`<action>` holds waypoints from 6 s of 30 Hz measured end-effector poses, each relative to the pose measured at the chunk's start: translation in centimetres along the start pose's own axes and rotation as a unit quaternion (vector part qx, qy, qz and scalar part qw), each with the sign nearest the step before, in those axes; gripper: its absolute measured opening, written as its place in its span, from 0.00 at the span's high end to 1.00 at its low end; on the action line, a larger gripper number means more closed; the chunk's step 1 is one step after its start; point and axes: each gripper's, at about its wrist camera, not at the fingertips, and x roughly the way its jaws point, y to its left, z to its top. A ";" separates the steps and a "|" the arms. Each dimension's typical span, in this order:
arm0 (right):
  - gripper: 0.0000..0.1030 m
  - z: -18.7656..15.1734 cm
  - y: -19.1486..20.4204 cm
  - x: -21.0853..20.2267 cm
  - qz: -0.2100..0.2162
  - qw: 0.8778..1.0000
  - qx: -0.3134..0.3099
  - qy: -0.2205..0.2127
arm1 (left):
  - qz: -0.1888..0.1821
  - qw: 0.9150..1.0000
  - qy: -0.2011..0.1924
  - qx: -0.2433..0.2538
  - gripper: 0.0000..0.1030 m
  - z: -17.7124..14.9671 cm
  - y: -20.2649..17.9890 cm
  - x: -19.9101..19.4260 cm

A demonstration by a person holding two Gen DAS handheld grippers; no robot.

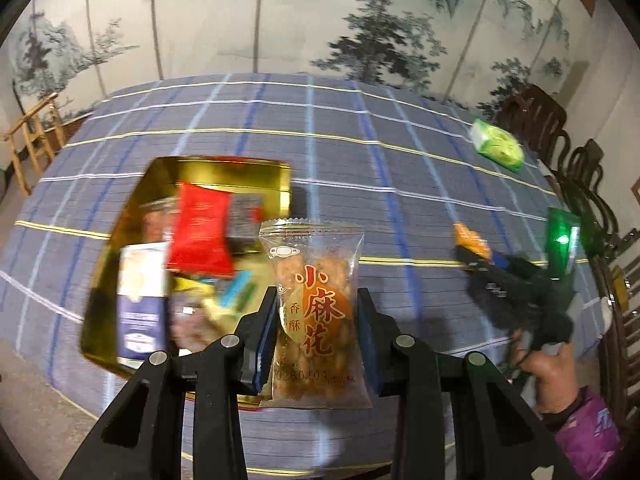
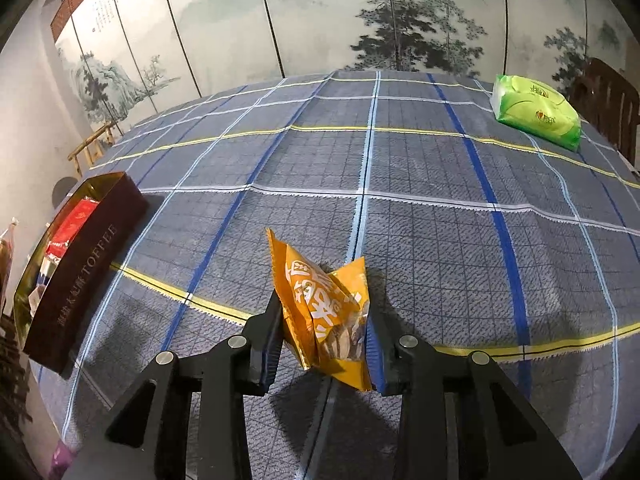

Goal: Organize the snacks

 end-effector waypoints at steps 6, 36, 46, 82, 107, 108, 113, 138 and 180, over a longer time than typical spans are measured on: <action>0.65 0.0 0.0 0.0 -0.008 1.000 0.000 0.000 | 0.039 0.999 -0.019 -0.003 0.68 0.3 2.9 0.3; 0.65 0.0 0.2 0.0 -0.013 1.000 -0.003 0.001 | 0.076 0.997 -0.004 0.024 0.68 3.2 5.1 6.6; 0.64 0.0 0.1 -0.1 -0.013 1.000 -0.004 0.001 | 0.079 0.997 -0.002 0.027 0.68 3.7 5.2 7.3; 0.63 -1.7 2.1 -2.2 0.005 1.000 0.002 0.007 | 0.132 0.990 -0.036 -0.021 0.26 -1.3 7.5 -0.3; 0.63 3.6 23.3 -3.8 0.185 0.978 -0.094 0.014 | 0.163 0.983 -0.049 -0.062 0.23 -6.3 13.8 -4.2; 0.63 3.8 24.0 -3.5 0.188 0.977 -0.097 0.017 | 0.165 0.983 -0.051 -0.063 0.23 -6.4 13.9 -4.3; 0.63 4.9 27.2 -0.6 0.201 0.974 -0.093 0.040 | 0.166 0.982 -0.050 -0.067 0.23 -6.7 14.8 -4.5; 0.63 6.5 32.8 5.4 0.130 0.981 -0.130 0.055 | 0.164 0.983 -0.029 -0.073 0.20 -7.3 16.7 -3.2; 0.33 4.9 32.9 -1.5 0.052 0.978 -0.194 -0.051 | 0.173 0.974 -0.122 -0.077 0.19 -7.9 15.7 -5.1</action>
